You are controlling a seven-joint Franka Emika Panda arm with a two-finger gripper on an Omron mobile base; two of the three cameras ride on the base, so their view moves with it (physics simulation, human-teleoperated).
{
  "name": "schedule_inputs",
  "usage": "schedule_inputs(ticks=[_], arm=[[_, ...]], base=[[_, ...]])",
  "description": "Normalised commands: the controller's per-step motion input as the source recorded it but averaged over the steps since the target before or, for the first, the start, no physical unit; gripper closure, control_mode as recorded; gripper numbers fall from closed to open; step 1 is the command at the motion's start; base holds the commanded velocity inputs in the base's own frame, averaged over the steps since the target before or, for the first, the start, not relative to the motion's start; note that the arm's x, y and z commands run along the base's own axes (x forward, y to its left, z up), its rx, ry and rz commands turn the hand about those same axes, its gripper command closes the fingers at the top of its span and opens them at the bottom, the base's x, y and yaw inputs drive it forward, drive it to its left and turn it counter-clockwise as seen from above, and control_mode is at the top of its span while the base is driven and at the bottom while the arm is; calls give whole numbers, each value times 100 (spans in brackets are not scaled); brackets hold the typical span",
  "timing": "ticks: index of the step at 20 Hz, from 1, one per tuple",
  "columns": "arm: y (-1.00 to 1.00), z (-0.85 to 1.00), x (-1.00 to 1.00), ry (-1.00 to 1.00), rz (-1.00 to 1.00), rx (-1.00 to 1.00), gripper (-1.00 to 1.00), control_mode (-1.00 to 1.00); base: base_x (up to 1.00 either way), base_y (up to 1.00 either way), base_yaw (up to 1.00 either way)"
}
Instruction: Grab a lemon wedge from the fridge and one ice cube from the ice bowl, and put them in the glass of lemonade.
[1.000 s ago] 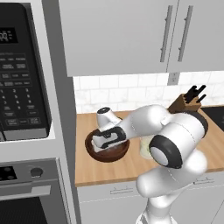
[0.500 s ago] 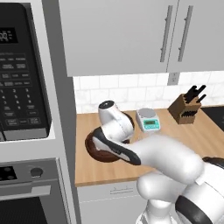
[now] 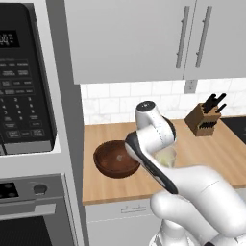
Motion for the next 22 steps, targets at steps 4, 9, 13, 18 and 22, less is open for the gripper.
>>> schedule_inputs(ticks=[4,9,13,18,22], arm=[[-96,6,0,0,-9,1,100,-100],[-80,-1,0,0,-9,8,100,-100],[-11,0,25,1,-3,10,100,-100],[0,0,36,2,0,16,100,-100],[0,0,30,9,0,6,100,-100]], base=[[0,0,0],[0,0,0],[0,0,0],[0,0,0],[0,0,0]])
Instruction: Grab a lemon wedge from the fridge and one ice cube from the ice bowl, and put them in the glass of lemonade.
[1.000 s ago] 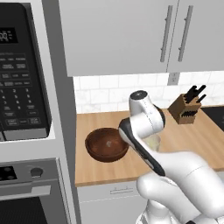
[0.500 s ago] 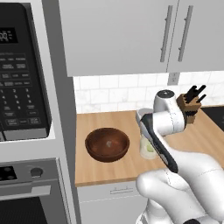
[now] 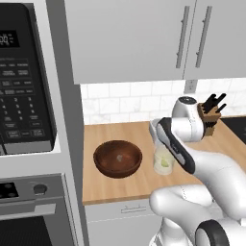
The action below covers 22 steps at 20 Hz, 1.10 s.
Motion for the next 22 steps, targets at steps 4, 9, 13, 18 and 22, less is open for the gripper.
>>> schedule_inputs(ticks=[4,9,13,18,22], arm=[[0,0,4,2,0,0,100,-100],[0,-5,1,0,0,0,100,-100],[0,-6,0,0,0,0,100,-100],[0,-2,0,0,0,0,100,-100],[0,0,13,0,0,0,100,-100]], base=[[0,0,0],[0,0,0],[0,0,0],[0,0,0],[0,0,0]])
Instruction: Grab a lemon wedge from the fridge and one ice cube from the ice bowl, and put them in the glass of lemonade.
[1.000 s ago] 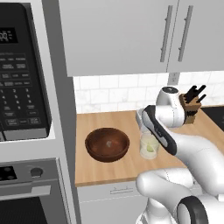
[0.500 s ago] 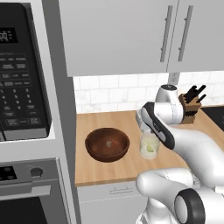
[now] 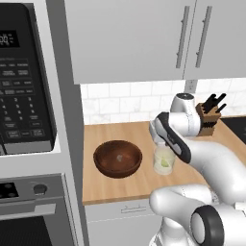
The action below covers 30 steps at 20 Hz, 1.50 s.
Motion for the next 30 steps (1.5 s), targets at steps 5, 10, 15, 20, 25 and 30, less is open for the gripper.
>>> schedule_inputs(ticks=[5,10,15,20,25,30], arm=[[1,0,18,1,0,0,100,-100],[0,0,0,0,0,0,100,-100],[0,-9,3,1,0,1,100,-100],[0,-5,3,5,0,0,-100,-100],[0,0,0,7,0,0,-100,-100],[0,0,2,4,0,0,-100,-100]], base=[[0,0,0],[0,0,0],[0,0,0],[0,0,0],[0,0,0],[0,0,0]])
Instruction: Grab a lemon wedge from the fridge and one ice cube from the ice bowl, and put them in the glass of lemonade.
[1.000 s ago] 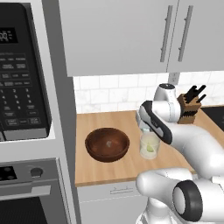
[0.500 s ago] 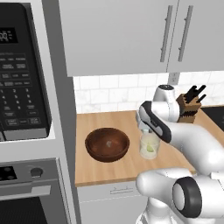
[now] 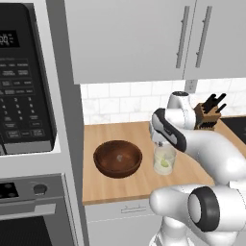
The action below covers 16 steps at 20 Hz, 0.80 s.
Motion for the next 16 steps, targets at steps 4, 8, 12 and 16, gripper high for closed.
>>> schedule_inputs(ticks=[4,8,12,16], arm=[[0,8,-2,-2,0,0,-100,-100],[0,20,-11,-8,0,1,-100,-100],[0,15,-27,-13,0,3,-100,-100],[0,11,-21,-14,0,4,-100,-100]], base=[[0,0,0],[0,0,0],[0,0,0],[0,0,0]])
